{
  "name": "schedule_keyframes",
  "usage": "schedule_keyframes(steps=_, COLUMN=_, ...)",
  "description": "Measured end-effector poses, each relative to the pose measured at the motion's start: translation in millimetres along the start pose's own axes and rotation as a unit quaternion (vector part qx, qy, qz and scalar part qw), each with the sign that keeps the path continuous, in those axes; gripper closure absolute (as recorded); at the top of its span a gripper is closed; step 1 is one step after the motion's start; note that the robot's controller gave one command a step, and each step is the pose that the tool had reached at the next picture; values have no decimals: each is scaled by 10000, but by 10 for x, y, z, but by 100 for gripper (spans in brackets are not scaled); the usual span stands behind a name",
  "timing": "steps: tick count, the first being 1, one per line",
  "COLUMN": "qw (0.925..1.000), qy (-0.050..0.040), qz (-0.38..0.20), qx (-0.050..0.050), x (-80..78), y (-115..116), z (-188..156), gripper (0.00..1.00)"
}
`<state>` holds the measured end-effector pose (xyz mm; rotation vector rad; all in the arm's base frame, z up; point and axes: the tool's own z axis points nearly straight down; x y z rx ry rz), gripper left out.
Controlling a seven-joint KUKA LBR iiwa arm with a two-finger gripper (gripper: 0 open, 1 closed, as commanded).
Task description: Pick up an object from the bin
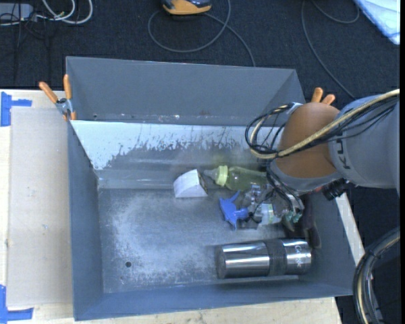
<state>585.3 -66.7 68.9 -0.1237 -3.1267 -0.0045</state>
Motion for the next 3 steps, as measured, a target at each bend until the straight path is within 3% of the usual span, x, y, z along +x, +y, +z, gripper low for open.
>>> schedule_keyframes(steps=1, qw=10000, qy=-1, qz=-6, qx=1, x=0, y=1, z=0, gripper=100)
schedule_keyframes(steps=3, qw=9999, qy=-3, qz=-124, qx=1, x=-99, y=-34, z=-968, gripper=100)
